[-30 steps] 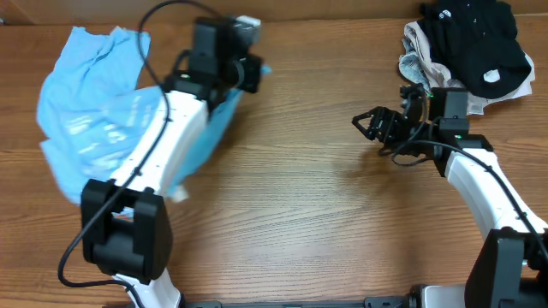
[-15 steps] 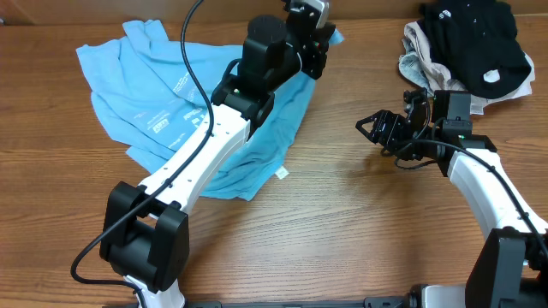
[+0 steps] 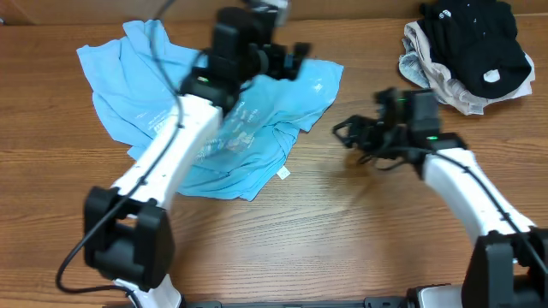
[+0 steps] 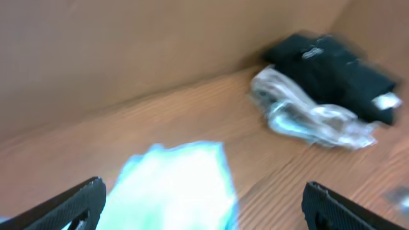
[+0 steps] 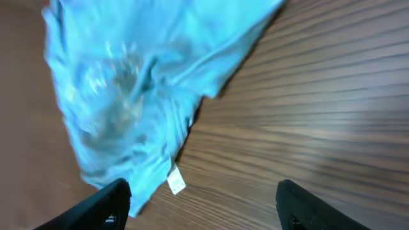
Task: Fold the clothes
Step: 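Lift and drag the blue T-shirt toward the table center with left gripper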
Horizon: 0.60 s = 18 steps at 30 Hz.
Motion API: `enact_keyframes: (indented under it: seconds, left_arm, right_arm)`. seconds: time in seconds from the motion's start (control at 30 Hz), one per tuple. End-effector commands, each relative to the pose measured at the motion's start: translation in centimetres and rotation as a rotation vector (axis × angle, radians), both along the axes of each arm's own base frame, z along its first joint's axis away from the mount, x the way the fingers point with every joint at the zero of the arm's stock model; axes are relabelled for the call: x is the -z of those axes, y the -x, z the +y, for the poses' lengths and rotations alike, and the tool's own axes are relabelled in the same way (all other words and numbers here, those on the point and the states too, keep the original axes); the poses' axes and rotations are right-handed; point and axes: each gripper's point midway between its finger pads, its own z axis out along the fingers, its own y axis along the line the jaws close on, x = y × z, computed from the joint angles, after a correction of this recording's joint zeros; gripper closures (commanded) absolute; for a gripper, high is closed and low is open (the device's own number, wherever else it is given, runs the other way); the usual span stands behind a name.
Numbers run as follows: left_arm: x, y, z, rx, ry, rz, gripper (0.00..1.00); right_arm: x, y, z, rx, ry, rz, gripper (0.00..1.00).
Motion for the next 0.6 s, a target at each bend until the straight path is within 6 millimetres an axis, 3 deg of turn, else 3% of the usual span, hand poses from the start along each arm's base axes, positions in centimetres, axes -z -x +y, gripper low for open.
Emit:
enact_keyframes:
  seconds: [0.0, 0.13, 0.27, 0.4, 0.43, 0.57]
  left_arm:
    - [-3.4, 0.3, 7.3, -0.126, -0.004, 0.01, 0.0]
    - [-1.5, 0.5, 13.3, -0.239, -0.029, 0.12, 0.0]
    - [0.1, 1.3, 16.0, -0.264, -0.081, 0.181, 0.0]
    - [1.4, 1.8, 17.9, -0.324, -0.153, 0.223, 0.0]
    - [1.8, 2.0, 18.6, -0.353, -0.179, 0.238, 0.0]
    - [2.6, 2.5, 19.6, -0.397, -0.228, 0.271, 0.0]
  right_arm:
    - [-0.8, -1.2, 2.5, 0.002, 0.207, -0.107, 0.23]
    - [-3.5, -2.3, 5.3, 0.002, 0.4, -0.272, 0.23]
    - [-4.6, -3.8, 7.1, -0.056, 0.5, -0.364, 0.24]
    - [-1.4, -4.9, 8.8, -0.17, 0.547, -0.309, 0.24]
    - [0.2, -4.9, 9.3, -0.215, 0.558, -0.263, 0.24]
    - [3.2, -4.5, 10.2, -0.284, 0.553, -0.163, 0.25]
